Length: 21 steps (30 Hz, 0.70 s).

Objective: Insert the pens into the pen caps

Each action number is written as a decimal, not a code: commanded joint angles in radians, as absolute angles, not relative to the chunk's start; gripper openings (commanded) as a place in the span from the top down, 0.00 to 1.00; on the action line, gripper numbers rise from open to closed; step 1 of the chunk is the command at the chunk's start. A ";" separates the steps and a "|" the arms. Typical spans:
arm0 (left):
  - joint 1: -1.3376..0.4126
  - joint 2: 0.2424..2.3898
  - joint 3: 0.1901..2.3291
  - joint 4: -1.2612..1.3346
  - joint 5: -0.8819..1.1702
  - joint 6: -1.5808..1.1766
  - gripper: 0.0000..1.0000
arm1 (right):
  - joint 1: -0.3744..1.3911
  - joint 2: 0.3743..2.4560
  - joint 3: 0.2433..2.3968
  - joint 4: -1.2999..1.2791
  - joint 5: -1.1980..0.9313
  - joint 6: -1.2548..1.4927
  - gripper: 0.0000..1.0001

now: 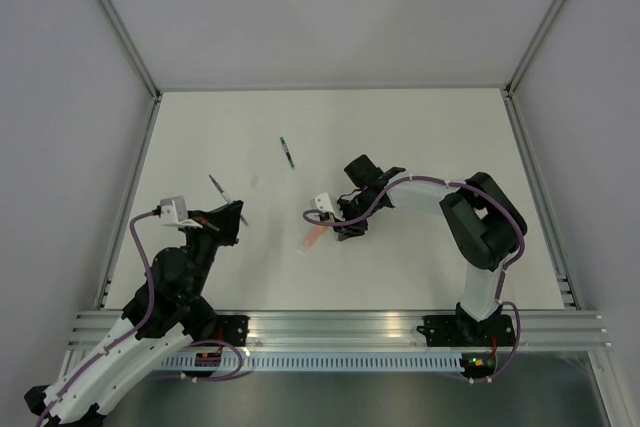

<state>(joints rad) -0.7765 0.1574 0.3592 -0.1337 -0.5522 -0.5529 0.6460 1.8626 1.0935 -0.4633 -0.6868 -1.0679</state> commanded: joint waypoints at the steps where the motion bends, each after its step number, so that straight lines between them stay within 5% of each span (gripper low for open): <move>1: -0.779 0.146 0.356 -0.140 -0.583 -0.574 0.98 | 0.652 1.901 1.134 -0.463 -0.742 -1.072 0.64; 21: -0.779 0.120 0.353 -0.158 -0.589 -0.586 0.98 | 0.650 1.898 1.203 -0.417 -0.572 -0.804 0.96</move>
